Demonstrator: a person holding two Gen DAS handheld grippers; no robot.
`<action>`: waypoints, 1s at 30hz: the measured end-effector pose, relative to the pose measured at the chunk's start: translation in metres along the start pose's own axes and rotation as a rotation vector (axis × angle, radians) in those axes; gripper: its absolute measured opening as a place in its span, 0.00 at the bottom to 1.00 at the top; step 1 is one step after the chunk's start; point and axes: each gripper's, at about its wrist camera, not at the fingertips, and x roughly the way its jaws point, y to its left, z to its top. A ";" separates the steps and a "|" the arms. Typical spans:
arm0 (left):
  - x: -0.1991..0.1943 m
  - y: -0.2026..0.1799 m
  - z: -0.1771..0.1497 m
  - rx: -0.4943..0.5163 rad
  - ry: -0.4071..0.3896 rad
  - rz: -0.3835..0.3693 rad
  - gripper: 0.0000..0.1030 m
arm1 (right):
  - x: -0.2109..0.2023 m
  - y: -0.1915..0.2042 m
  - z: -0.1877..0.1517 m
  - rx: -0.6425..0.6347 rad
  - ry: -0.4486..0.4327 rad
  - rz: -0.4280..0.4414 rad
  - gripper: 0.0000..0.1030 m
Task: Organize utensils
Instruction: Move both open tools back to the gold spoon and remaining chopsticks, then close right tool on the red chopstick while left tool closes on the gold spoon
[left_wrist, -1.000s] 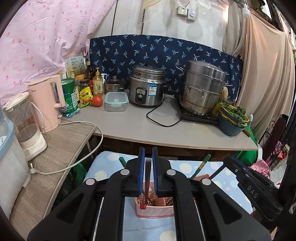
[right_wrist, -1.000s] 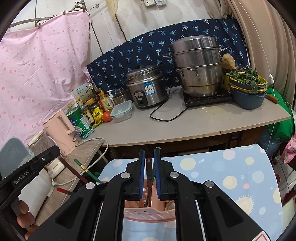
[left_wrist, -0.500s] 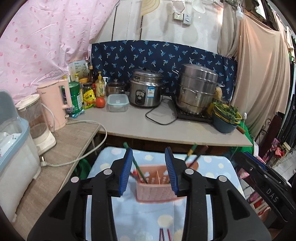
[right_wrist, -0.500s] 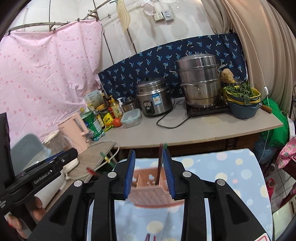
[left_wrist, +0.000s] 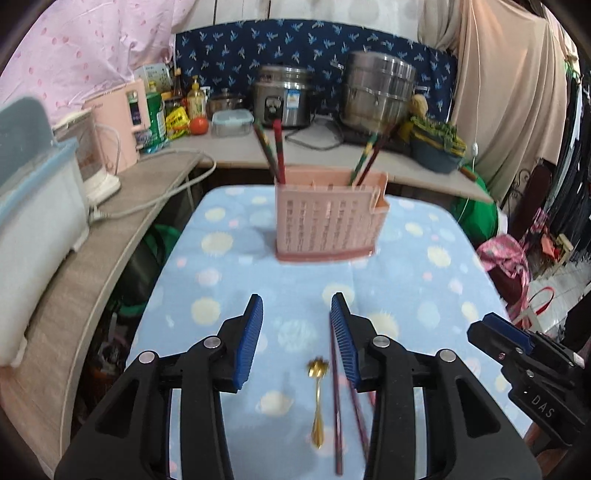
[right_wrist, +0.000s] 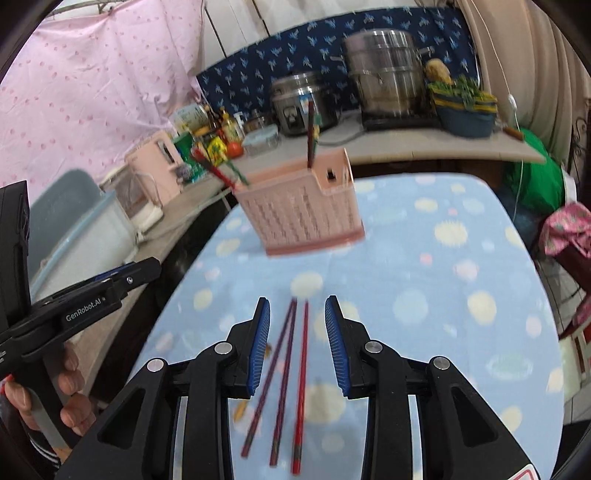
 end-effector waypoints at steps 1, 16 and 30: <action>0.002 0.000 -0.008 0.003 0.010 0.002 0.36 | 0.002 -0.002 -0.008 0.001 0.013 -0.002 0.30; 0.032 0.019 -0.100 -0.021 0.152 0.010 0.36 | 0.028 -0.002 -0.096 -0.023 0.151 -0.039 0.30; 0.044 0.009 -0.139 -0.016 0.227 -0.001 0.36 | 0.037 0.012 -0.126 -0.066 0.191 -0.049 0.28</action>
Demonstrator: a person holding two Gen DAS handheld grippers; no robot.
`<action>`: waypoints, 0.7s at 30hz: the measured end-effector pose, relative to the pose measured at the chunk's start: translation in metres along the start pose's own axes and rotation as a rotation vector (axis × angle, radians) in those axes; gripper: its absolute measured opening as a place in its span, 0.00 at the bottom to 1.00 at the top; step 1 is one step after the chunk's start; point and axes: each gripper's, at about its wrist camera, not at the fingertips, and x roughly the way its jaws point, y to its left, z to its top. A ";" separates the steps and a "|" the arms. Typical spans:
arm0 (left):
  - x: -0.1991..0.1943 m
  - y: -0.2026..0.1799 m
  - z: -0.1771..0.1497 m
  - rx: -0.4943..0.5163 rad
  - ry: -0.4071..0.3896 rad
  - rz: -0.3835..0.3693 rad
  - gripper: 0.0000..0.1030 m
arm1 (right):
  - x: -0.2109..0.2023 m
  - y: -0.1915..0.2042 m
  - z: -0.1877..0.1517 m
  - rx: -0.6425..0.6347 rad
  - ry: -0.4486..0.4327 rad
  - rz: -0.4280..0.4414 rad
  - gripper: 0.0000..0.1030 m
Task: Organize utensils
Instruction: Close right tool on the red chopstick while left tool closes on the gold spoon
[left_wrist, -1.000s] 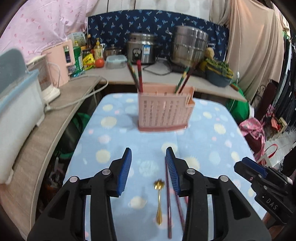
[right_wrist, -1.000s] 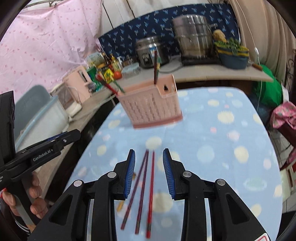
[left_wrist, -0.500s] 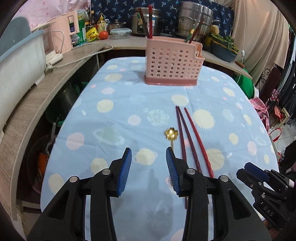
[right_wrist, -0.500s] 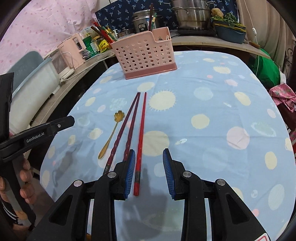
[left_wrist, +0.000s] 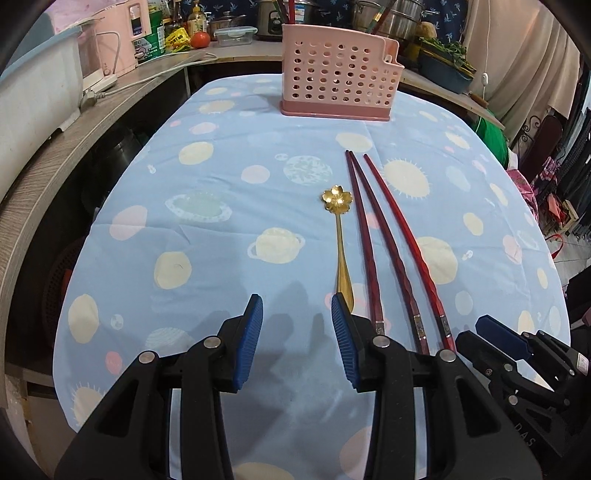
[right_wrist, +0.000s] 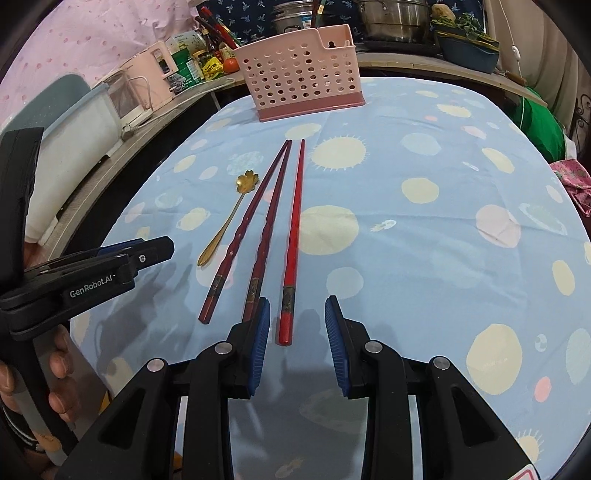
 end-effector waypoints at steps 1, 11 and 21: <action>0.000 0.000 -0.001 -0.001 0.000 0.002 0.36 | 0.001 0.001 -0.001 -0.006 -0.002 -0.003 0.28; 0.005 0.002 -0.007 -0.013 0.015 0.011 0.36 | 0.009 0.007 -0.003 -0.035 -0.009 -0.009 0.21; 0.009 -0.001 -0.007 -0.011 0.017 -0.004 0.45 | 0.016 0.008 -0.003 -0.038 -0.002 -0.008 0.16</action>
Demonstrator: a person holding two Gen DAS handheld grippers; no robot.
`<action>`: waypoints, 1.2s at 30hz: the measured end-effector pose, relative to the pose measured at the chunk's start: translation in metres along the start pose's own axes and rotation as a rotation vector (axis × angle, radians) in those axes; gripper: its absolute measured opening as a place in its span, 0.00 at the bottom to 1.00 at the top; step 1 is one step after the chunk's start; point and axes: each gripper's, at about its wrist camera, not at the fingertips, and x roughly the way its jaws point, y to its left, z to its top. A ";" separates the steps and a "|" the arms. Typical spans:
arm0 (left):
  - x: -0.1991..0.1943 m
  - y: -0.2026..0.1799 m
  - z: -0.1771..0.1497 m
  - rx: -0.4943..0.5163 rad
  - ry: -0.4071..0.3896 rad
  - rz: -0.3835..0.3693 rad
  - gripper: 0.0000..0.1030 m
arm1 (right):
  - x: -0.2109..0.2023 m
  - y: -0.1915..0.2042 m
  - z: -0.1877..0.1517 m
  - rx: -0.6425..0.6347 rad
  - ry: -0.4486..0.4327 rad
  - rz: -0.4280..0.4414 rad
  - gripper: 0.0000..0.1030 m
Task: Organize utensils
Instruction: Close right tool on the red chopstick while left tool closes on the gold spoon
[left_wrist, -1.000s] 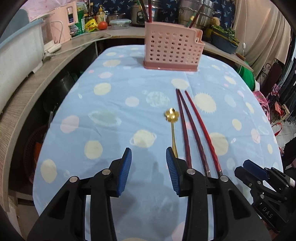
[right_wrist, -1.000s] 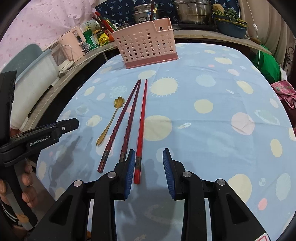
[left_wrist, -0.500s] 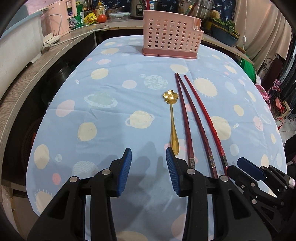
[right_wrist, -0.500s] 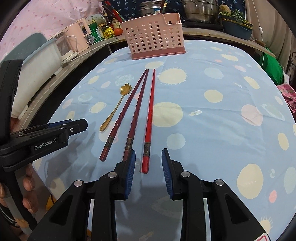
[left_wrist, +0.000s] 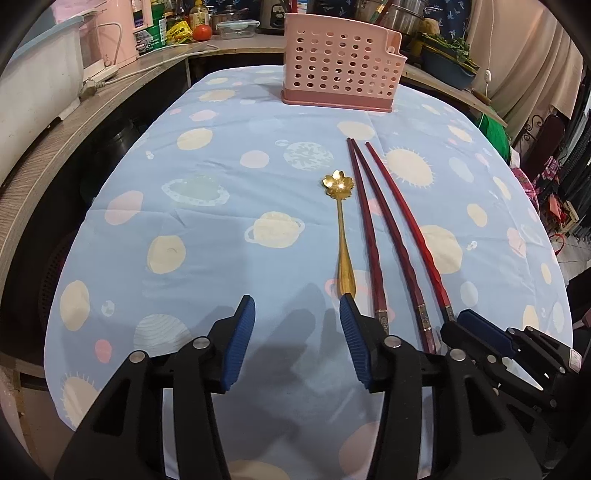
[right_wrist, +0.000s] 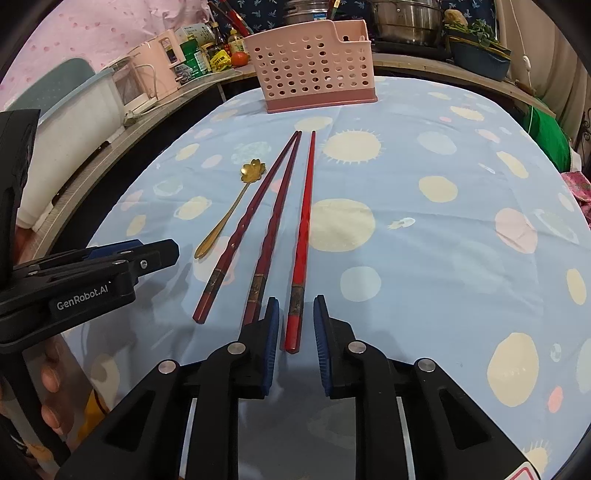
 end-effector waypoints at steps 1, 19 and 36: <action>0.001 -0.001 0.001 -0.001 0.000 -0.002 0.45 | 0.000 0.000 0.000 -0.002 -0.001 0.000 0.15; 0.025 -0.014 0.010 0.012 0.015 -0.024 0.45 | 0.001 -0.005 0.002 0.011 0.004 -0.008 0.07; 0.017 -0.018 0.010 0.026 0.021 -0.068 0.10 | -0.008 -0.006 0.006 0.026 -0.015 0.006 0.07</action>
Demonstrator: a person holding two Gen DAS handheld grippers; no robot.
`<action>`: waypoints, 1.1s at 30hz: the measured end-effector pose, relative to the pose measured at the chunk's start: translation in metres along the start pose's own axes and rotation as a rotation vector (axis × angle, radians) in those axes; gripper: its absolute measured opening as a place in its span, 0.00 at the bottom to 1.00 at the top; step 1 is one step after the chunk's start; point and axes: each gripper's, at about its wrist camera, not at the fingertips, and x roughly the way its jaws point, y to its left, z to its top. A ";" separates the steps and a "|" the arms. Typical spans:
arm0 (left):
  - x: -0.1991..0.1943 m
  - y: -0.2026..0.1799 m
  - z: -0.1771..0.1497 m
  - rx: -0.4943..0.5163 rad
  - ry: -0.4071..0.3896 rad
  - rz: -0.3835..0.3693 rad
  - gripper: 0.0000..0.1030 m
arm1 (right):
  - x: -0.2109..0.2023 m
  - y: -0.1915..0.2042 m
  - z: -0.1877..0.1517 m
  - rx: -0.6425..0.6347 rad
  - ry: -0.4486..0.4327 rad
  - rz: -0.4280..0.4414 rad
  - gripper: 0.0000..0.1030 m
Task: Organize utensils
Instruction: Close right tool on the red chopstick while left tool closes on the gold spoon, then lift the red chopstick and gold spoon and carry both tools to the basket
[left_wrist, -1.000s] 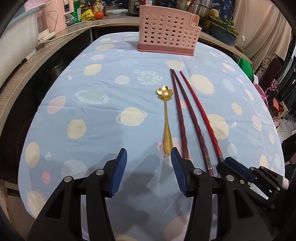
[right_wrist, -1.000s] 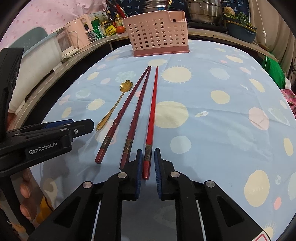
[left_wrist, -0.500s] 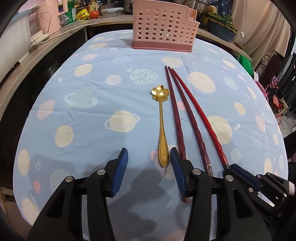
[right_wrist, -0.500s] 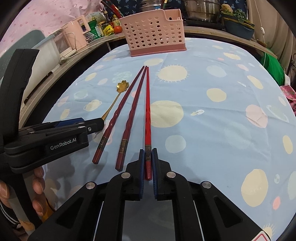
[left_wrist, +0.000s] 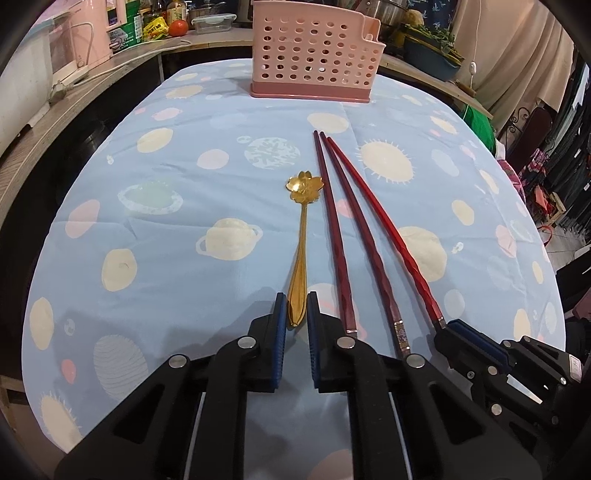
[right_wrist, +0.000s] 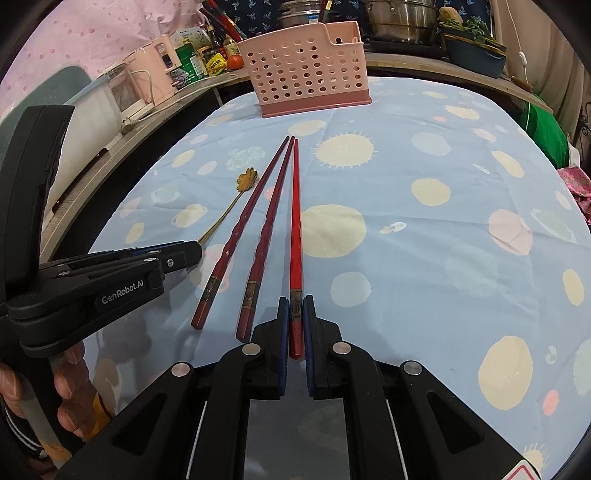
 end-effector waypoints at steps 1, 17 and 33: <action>-0.002 0.000 0.001 0.000 -0.003 -0.001 0.10 | -0.003 0.000 0.002 0.002 -0.008 0.001 0.07; -0.054 0.002 0.036 -0.014 -0.109 -0.023 0.01 | -0.064 -0.013 0.052 0.049 -0.189 0.035 0.07; -0.081 0.005 0.083 -0.029 -0.167 -0.042 0.00 | -0.108 -0.025 0.129 0.053 -0.375 0.035 0.07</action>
